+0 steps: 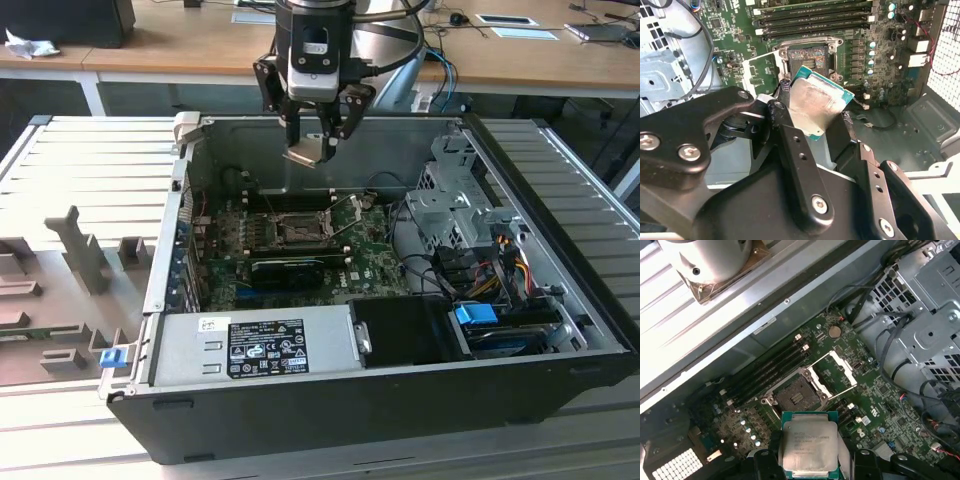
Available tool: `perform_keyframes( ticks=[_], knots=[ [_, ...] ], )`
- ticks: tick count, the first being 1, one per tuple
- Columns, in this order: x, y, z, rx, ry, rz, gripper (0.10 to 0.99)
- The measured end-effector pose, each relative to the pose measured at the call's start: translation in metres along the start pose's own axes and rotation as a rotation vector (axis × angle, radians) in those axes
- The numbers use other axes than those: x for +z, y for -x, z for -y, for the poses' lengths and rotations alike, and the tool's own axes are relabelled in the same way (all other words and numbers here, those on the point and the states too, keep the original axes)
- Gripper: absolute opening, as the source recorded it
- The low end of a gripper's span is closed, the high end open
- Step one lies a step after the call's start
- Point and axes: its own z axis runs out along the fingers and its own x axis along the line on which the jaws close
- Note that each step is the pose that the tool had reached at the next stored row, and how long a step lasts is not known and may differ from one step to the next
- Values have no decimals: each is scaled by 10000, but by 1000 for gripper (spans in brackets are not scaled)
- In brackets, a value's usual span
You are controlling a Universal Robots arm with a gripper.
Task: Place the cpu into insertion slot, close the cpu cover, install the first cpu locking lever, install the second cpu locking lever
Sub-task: 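Place the cpu into insertion slot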
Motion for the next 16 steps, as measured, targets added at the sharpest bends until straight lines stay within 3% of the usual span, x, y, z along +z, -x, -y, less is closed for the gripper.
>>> perform_keyframes(
  ticks=[16],
  knots=[
    [2,0,0,1319,15,110,529]
  ],
)
